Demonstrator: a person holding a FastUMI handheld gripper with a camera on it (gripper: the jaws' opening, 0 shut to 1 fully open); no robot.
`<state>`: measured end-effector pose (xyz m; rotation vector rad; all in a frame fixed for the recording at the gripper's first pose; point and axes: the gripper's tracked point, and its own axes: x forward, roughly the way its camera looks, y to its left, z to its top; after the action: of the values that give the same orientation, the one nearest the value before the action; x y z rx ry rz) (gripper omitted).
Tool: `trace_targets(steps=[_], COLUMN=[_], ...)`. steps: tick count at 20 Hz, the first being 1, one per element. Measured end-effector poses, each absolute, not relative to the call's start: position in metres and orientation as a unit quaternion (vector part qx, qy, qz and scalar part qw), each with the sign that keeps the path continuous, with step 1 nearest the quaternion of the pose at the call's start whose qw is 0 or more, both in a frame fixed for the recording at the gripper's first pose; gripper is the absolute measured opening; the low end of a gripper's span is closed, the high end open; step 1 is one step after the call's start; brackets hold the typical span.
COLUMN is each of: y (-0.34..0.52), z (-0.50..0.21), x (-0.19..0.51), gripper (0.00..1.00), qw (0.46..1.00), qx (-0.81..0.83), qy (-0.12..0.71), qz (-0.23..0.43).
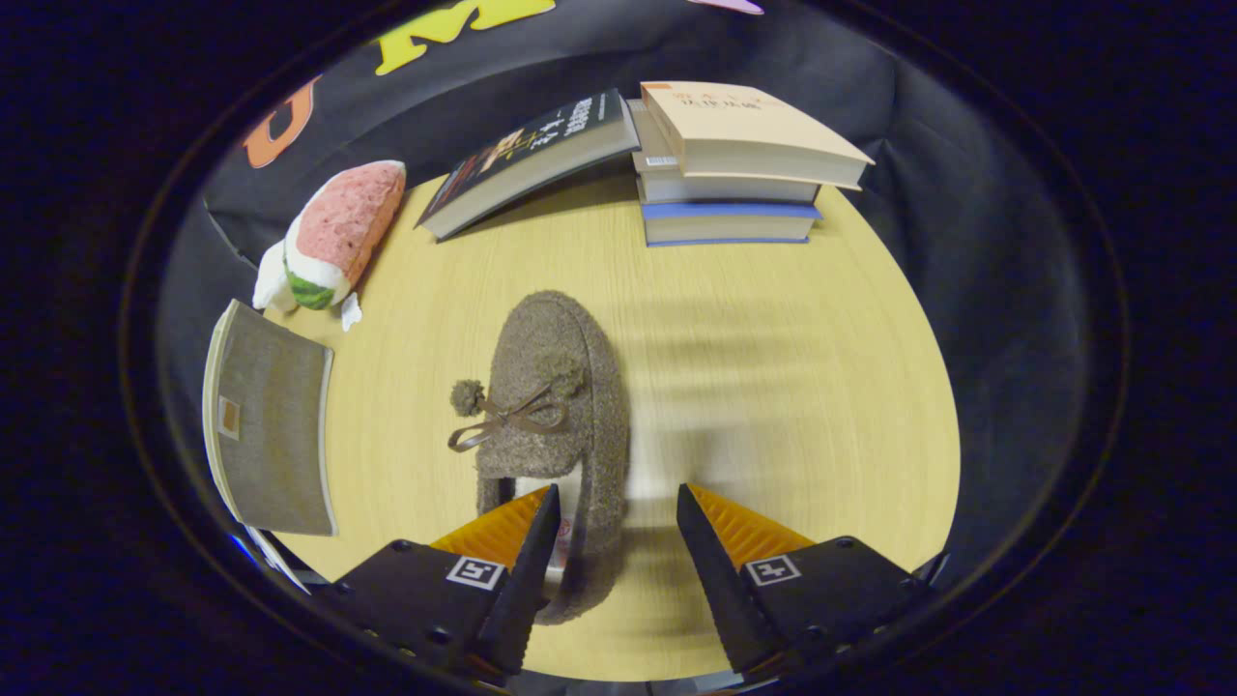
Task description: Open the storage box then place both shoes into the box .Put the left shoe in first, then the right shoe, with the right side of both shoes facing outward in a uniform manner.
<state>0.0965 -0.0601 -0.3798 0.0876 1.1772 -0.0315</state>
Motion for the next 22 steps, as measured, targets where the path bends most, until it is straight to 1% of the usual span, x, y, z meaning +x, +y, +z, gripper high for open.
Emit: trace_targets(steps=[1,5,6,7,8,10,11,15,18,22], y=[-0.063,-0.054,-0.055,-0.053,-0.050,-0.053,-0.053,-0.050,-0.039,-0.008], z=[-0.385,-0.387,-0.383,-0.386,-0.384,-0.382,-0.381,-0.368,-0.341,-0.285], x=[0.096,0.094,0.094,0.095,0.092,0.092,0.090,0.073,0.062,0.059], gripper=[0.67,0.33,0.12,0.05,0.03,0.03,0.00,0.00,0.00,0.00], qw=[0.828,0.820,0.822,0.823,0.823,0.826,0.824,0.814,0.812,0.840], qx=[0.043,0.073,0.071,0.068,0.066,0.069,0.075,0.115,0.139,0.137], qy=[0.559,0.568,0.565,0.564,0.564,0.559,0.562,0.570,0.566,0.525], qz=[-0.021,-0.007,-0.008,-0.001,0.008,0.006,0.005,-0.007,-0.016,-0.002])
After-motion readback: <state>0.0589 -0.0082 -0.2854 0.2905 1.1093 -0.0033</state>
